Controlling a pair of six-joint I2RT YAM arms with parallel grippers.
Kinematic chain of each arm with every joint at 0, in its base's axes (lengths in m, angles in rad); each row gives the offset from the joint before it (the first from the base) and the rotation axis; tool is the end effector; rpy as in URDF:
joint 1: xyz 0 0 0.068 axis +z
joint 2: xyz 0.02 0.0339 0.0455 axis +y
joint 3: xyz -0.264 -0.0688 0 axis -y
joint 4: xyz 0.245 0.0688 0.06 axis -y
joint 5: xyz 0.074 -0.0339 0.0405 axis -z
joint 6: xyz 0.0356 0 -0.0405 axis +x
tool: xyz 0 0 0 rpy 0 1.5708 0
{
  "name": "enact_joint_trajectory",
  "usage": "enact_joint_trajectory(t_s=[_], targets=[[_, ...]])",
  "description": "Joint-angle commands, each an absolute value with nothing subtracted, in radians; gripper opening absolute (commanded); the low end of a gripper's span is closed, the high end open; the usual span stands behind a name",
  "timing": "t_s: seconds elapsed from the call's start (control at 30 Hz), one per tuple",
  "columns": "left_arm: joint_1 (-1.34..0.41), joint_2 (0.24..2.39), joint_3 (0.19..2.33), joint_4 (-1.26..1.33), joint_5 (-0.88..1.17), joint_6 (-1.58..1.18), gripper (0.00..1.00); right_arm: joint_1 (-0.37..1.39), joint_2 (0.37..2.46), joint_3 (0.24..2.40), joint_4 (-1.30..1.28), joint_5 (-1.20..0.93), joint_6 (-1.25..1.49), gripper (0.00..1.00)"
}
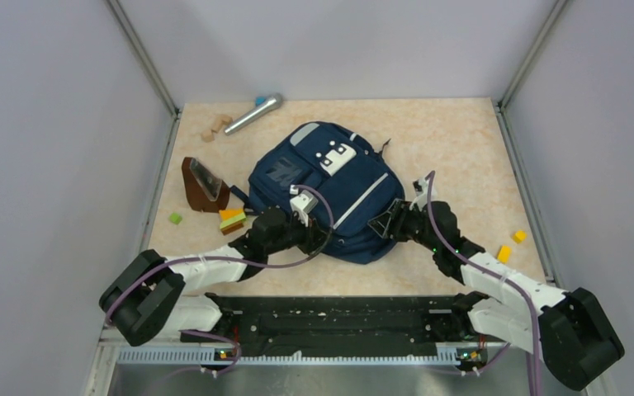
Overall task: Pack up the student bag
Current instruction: Zip the student bag at the center of the board.
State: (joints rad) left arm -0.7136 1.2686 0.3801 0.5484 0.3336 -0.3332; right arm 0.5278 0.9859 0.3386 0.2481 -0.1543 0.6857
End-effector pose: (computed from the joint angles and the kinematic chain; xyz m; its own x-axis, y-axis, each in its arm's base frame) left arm 0.1768 -0.1685 0.1773 -0.5169 0.0388 -0.8551 0.7225 0.5555 -0.4116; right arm 0.1756 0.1087 0.1913 -0.6525 0.3439 -0.6753 -0.2672 0.7295 0.6297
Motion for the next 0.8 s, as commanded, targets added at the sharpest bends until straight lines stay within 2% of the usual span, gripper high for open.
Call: enact_joint_trajectory(t_s=[0.0, 0.3, 0.47, 0.77], targets=[[-0.763, 1.282, 0.433, 0.544, 0.309, -0.316, 0.0, 0.534, 0.997, 0.333, 0.316, -0.149, 0.702, 0.55], [-0.838, 1.339, 0.511, 0.477, 0.267, -0.303, 0.0, 0.566, 1.048, 0.336, 0.394, -0.149, 0.739, 0.52], [-0.867, 1.37, 0.544, 0.476, 0.258, -0.309, 0.0, 0.594, 1.092, 0.345, 0.437, -0.143, 0.755, 0.42], [-0.877, 1.361, 0.586, 0.511, 0.312, -0.374, 0.0, 0.646, 1.161, 0.377, 0.482, -0.144, 0.773, 0.12]])
